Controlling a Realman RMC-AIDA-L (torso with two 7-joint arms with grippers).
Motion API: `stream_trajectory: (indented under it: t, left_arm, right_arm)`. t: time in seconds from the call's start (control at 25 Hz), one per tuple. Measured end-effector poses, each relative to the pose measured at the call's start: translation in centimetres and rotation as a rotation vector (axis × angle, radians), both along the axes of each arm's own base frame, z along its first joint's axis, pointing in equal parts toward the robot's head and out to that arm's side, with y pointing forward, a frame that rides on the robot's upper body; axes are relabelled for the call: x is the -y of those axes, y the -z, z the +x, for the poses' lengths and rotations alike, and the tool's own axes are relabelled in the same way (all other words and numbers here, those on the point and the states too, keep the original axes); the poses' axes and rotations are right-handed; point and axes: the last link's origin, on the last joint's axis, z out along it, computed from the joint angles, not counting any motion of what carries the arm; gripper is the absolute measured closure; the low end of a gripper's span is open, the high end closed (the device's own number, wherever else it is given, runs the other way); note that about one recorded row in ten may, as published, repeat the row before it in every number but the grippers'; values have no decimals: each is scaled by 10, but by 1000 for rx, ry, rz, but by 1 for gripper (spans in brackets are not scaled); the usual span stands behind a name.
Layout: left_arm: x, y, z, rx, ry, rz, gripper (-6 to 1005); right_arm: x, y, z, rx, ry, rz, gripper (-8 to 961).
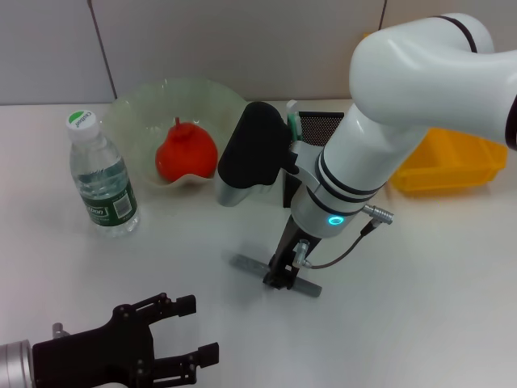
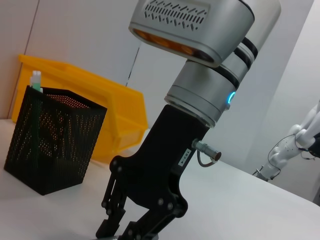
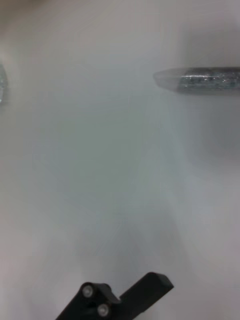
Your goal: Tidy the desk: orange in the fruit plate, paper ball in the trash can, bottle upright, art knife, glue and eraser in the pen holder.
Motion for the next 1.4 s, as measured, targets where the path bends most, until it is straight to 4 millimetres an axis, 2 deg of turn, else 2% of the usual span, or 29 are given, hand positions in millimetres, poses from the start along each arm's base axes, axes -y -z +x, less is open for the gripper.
stream_trajectory:
  t: [0.2, 0.52, 0.72, 0.84, 0.96, 1.0, 1.04, 1.16, 1.2, 1.28, 1.32, 1.36, 1.4]
  left_arm:
    - [0, 0, 0, 1, 0, 0, 138]
    - [-1, 0, 0, 2, -1, 2, 138]
    - [-1, 0, 0, 2, -2, 5, 138]
    - [-1, -1, 0, 1, -1, 6, 138]
    - [-2, -1, 0, 1, 0, 7, 138]
    - [-2, -1, 0, 1, 0, 7, 139]
    - [-2, -1, 0, 1, 0, 7, 139]
    - [-2, -1, 2, 4, 6, 5, 139]
    - [-2, -1, 2, 5, 7, 5, 139]
    - [-2, -1, 2, 4, 10, 6, 139]
    - [-2, -1, 2, 4, 13, 7, 139]
    - [-2, -1, 2, 4, 13, 7, 139]
    - [-2, -1, 2, 5, 14, 7, 139]
  right_arm:
    - [0, 0, 1, -1, 2, 1, 722]
    - [-1, 0, 1, -2, 0, 4, 741]
    - [-1, -2, -2, -23, -3, 9, 813]
    - [0, -3, -4, -51, -8, 14, 813]
    - [0, -11, -11, -150, -26, 27, 812]
    - [-1, -20, -13, -244, -53, 41, 812]
    - [-1, -20, -13, -244, -53, 41, 812]
    - [0, -36, -11, -419, -80, 66, 812]
    - [2, -47, -6, -536, -88, 82, 812]
    - [3, -52, -2, -590, -93, 98, 814]
    - [6, -65, 7, -725, -122, 136, 816]
    - [6, -65, 7, -725, -122, 136, 817]
    - [8, -78, 17, -861, -150, 192, 818]
